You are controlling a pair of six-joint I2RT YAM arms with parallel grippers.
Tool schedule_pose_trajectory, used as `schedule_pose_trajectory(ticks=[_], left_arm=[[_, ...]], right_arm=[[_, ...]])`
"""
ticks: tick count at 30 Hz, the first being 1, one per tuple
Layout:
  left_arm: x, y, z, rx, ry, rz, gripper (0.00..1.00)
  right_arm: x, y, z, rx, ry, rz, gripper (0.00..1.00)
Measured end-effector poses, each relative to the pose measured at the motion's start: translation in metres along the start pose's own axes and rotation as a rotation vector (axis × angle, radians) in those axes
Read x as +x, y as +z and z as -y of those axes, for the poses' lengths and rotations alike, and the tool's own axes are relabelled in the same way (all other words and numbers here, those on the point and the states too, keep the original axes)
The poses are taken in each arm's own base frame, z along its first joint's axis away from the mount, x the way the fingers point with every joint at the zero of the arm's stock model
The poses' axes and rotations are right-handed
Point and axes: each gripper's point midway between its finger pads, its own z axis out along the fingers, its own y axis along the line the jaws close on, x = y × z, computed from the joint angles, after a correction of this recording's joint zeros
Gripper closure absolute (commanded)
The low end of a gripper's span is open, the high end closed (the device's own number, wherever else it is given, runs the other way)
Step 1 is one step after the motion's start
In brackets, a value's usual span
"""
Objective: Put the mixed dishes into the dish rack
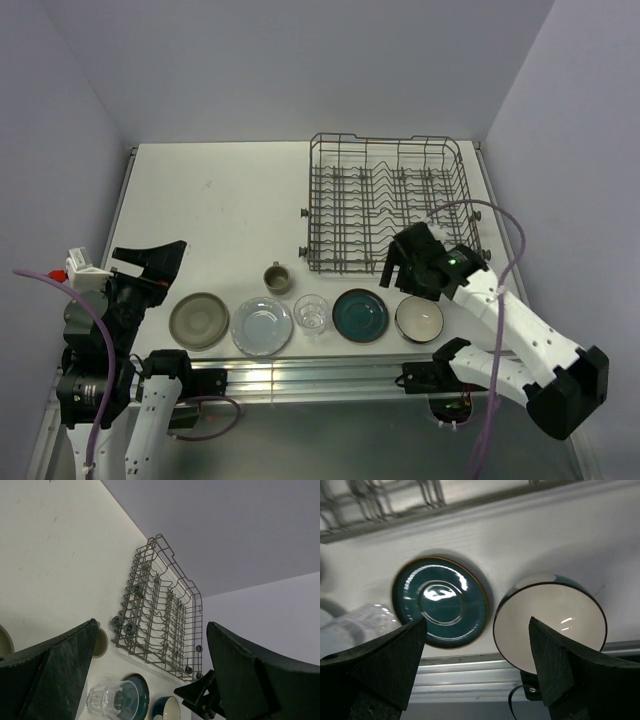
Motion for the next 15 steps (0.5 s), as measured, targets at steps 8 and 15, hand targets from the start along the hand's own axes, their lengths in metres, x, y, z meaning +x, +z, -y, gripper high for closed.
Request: schedule_pose_trajectory(ticks=[8,15], left_arm=[[0.001,0.000,-0.002,-0.007,-0.002,-0.003,0.08],[0.001,0.000,-0.001,-0.006,-0.002,-0.006,0.10]], right_arm=[[0.037,0.032,0.016,0.130,-0.063,-0.110,0.10],[0.051,0.051,0.015,0.184,-0.097,-0.144,0.17]])
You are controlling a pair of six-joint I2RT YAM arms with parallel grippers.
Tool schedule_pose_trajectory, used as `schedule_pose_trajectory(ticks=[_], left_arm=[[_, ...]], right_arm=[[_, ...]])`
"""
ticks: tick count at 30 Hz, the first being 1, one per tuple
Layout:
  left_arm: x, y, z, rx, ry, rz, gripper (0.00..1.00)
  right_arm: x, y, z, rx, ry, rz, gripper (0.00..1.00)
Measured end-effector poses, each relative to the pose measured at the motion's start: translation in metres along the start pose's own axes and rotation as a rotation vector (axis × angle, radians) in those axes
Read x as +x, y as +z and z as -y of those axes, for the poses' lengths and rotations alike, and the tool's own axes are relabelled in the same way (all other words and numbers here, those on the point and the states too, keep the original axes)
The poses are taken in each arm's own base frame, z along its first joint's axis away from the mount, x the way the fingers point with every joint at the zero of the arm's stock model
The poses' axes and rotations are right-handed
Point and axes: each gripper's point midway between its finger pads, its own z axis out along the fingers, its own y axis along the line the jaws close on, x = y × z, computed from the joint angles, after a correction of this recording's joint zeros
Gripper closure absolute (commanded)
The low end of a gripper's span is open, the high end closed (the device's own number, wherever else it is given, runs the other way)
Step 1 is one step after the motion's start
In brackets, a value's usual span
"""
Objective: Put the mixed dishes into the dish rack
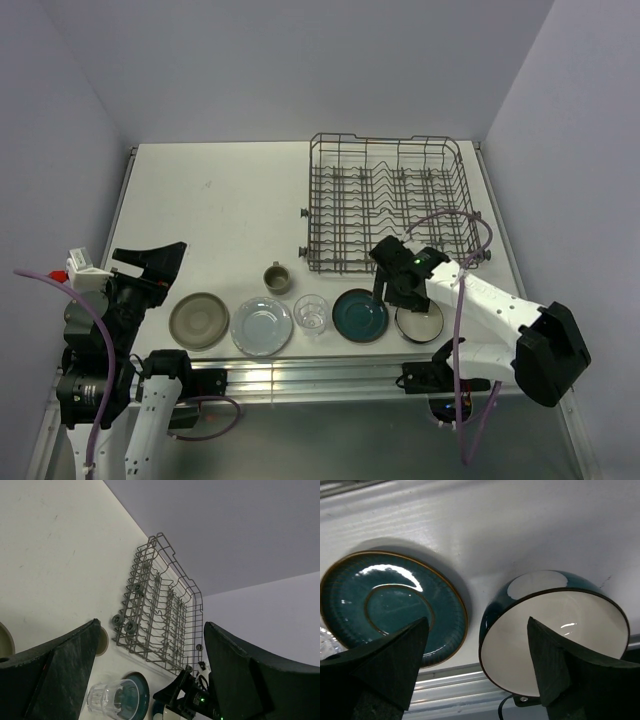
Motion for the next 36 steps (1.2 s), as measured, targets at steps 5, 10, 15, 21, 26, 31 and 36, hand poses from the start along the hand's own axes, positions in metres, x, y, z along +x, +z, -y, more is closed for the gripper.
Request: schedule_pose_trajectory(ticks=[5,10,15,21,26,31,36], left_arm=[[0.001,0.000,0.000,0.002,0.000,-0.003,0.11],[0.002,0.000,0.000,0.003,0.000,-0.009,0.12],[0.003,-0.001,0.000,0.005,0.003,-0.018,0.12],[0.014,0.003,0.007,0.031,0.016,-0.092,0.14],[0.040,0.025,0.014,0.054,0.046,-0.283,0.16],[0.055,0.028,0.023,0.125,0.101,-0.401,0.17],[0.051,0.013,0.063,0.340,0.180,-0.397,0.15]], right_arm=[[0.015,0.011,-0.001,0.036,-0.034,-0.026,0.28],[0.020,0.015,-0.003,0.066,-0.054,-0.023,0.58],[0.022,0.020,0.001,0.125,-0.058,-0.003,1.00],[0.021,0.013,0.006,0.174,-0.063,0.013,1.00],[0.014,-0.013,-0.003,0.138,-0.068,0.044,1.00],[-0.011,-0.069,-0.031,-0.064,-0.020,0.132,1.00],[-0.042,-0.134,-0.057,-0.291,0.040,0.226,1.00]])
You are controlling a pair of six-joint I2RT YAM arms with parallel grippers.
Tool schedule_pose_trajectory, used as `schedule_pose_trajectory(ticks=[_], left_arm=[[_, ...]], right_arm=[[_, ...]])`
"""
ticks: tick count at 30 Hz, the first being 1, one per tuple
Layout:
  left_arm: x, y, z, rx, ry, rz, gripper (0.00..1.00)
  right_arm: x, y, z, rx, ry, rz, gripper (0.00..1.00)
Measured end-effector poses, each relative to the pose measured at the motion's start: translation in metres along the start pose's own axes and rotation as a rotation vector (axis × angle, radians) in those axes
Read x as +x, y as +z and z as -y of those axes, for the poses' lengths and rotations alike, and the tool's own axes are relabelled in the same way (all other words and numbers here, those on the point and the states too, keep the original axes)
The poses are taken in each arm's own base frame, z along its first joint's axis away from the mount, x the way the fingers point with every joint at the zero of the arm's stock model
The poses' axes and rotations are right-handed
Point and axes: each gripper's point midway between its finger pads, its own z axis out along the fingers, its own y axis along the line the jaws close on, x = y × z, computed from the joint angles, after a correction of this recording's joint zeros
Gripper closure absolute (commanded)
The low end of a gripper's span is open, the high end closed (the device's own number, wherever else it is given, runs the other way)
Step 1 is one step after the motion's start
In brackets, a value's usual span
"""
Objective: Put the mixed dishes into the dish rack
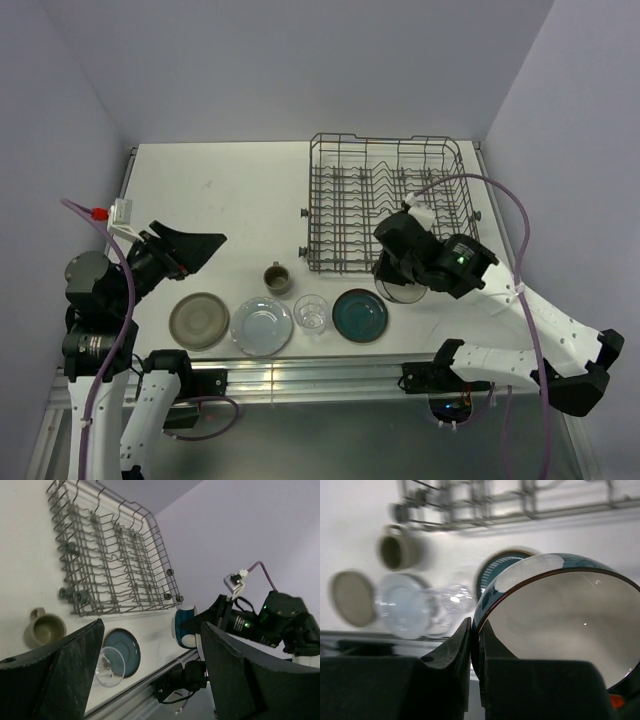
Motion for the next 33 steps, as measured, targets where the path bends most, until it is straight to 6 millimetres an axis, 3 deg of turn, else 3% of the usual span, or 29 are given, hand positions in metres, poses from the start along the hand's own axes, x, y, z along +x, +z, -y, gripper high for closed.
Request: schedule_pose_trajectory(ticks=[5,9,11,14,17,21,25,33], left_arm=[[-0.022,0.012,0.024,0.075,0.079,0.008,0.14],[-0.033,0.046,0.042,0.096,0.109,-0.046,0.11],[-0.023,0.069,0.056,0.106,0.125,-0.102,0.11],[0.003,0.111,0.092,0.126,0.184,-0.179,0.08],[0.026,0.142,0.106,0.097,0.244,-0.193,0.03],[0.056,0.167,0.105,0.023,0.312,-0.179,0.01],[0.082,0.174,0.102,-0.010,0.369,-0.155,0.01],[0.092,0.193,0.099,-0.027,0.414,-0.103,0.01]], right_arm=[[-0.041,-0.032,-0.041,-0.162,0.056,0.049,1.00],[-0.077,-0.033,-0.062,-0.250,0.134,0.068,1.00],[-0.096,-0.025,-0.064,-0.279,0.194,0.063,1.00],[-0.119,-0.010,-0.064,-0.308,0.274,0.043,1.00],[-0.134,-0.002,-0.069,-0.357,0.345,0.021,1.00],[-0.141,-0.006,-0.083,-0.482,0.438,-0.004,1.00],[-0.143,-0.016,-0.087,-0.599,0.530,-0.034,1.00],[-0.141,-0.029,-0.099,-0.765,0.636,-0.137,1.00]])
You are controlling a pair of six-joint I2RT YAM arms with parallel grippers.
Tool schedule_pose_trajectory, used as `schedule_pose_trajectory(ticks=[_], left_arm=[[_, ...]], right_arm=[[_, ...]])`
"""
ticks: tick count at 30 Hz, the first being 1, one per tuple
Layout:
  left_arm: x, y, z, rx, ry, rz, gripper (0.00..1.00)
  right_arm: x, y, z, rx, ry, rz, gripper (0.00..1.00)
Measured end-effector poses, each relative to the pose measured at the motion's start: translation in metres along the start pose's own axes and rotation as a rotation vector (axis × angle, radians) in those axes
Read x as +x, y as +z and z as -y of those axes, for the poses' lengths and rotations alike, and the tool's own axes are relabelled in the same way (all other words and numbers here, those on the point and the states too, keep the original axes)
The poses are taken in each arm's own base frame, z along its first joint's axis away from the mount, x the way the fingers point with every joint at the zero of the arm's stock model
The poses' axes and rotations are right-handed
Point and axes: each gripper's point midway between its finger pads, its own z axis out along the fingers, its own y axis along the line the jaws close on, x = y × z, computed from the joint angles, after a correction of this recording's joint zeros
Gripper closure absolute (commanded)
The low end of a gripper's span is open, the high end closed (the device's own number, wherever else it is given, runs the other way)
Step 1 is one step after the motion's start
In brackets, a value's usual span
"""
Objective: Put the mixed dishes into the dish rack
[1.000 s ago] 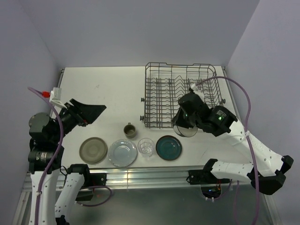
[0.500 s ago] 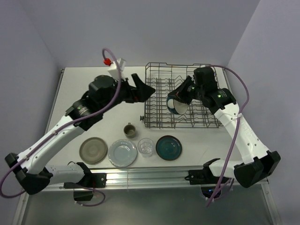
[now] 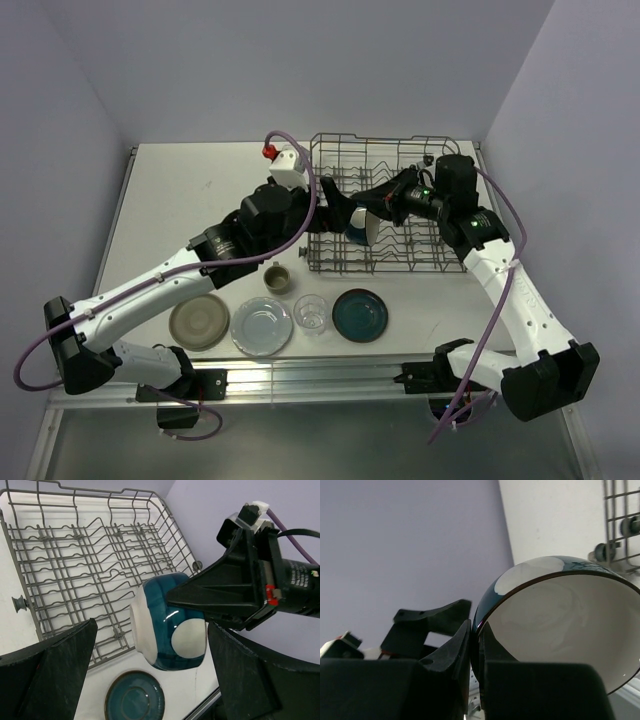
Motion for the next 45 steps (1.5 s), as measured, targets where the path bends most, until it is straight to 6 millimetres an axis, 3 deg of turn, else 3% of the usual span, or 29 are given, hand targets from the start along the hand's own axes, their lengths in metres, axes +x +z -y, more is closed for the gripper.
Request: schedule_pose_trajectory(ticks=[10,17,30,35,37,43,45], left_arm=[[0.009,0.004,0.007,0.050,0.012,-0.010,0.01],[0.016,0.003,0.017,0.114,0.015,-0.046,0.03],[0.034,0.005,0.027,0.183,0.019,-0.103,0.28],[0.035,0.007,0.027,0.184,0.019,-0.105,0.33],[0.035,0.007,0.027,0.184,0.019,-0.105,0.32],[0.036,0.010,0.027,0.182,0.021,-0.108,0.13],[0.038,0.011,0.028,0.186,0.024,-0.115,0.10]], right_arm=[[0.009,-0.011,-0.019,-0.115,0.045,-0.058,1.00],[0.010,-0.009,-0.019,-0.151,0.078,-0.087,1.00],[0.008,-0.012,-0.022,-0.170,0.096,-0.098,1.00],[0.006,-0.012,-0.021,-0.171,0.097,-0.095,1.00],[0.006,-0.012,-0.020,-0.172,0.096,-0.094,1.00],[0.005,-0.012,-0.019,-0.173,0.097,-0.091,1.00],[0.004,-0.011,-0.019,-0.174,0.097,-0.090,1.00]])
